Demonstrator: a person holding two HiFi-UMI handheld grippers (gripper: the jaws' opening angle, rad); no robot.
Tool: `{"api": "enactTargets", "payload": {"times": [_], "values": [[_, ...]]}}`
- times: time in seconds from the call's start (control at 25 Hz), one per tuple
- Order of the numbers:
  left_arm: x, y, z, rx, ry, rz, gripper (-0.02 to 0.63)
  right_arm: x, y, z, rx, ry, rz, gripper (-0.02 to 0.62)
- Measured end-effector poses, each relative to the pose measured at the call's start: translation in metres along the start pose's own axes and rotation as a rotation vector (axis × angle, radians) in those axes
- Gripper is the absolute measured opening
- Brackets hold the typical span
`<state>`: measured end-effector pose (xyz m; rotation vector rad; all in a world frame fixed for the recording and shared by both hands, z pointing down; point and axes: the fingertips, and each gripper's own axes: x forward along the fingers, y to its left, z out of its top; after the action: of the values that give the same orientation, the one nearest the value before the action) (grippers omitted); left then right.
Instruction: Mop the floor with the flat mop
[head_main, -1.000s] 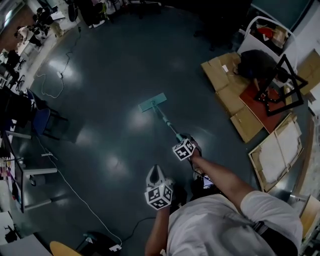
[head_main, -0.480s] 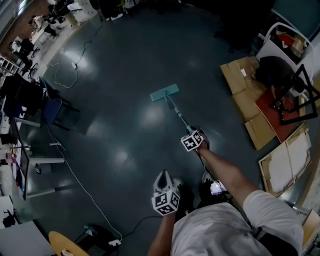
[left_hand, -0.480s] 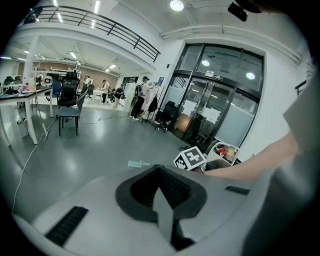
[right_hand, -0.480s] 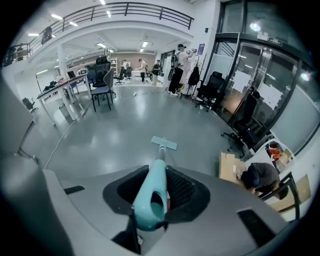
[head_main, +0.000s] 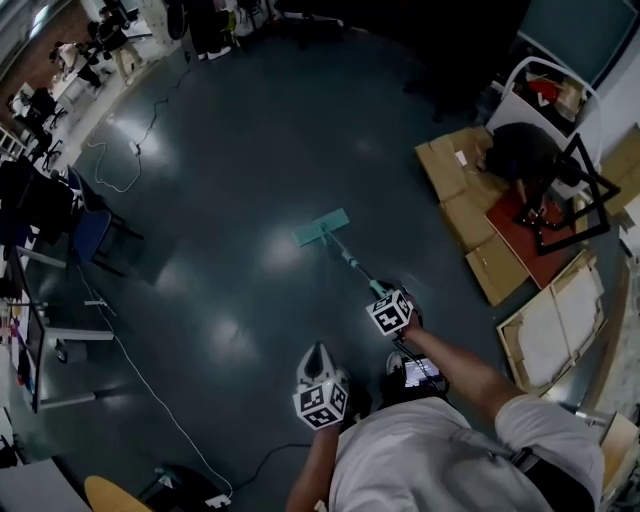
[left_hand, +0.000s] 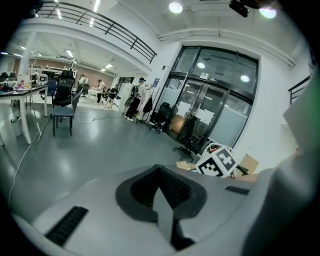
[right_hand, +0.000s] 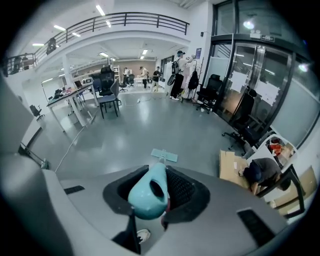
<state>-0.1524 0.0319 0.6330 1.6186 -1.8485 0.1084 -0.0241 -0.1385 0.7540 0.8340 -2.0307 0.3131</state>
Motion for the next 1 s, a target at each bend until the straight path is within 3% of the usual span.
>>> {"api": "enactTargets", "payload": {"times": [0.48, 1.0], "values": [[-0.024, -0.036, 0.022, 0.054, -0.073, -0.074, 0.005, -0.152, 0.035, -0.064, 0.020, -0.041, 0.052, 0.112], [-0.030, -0.052, 0.012, 0.057, -0.078, -0.091, 0.005, -0.166, 0.038, -0.059, 0.065, -0.126, 0.051, 0.112]]}}
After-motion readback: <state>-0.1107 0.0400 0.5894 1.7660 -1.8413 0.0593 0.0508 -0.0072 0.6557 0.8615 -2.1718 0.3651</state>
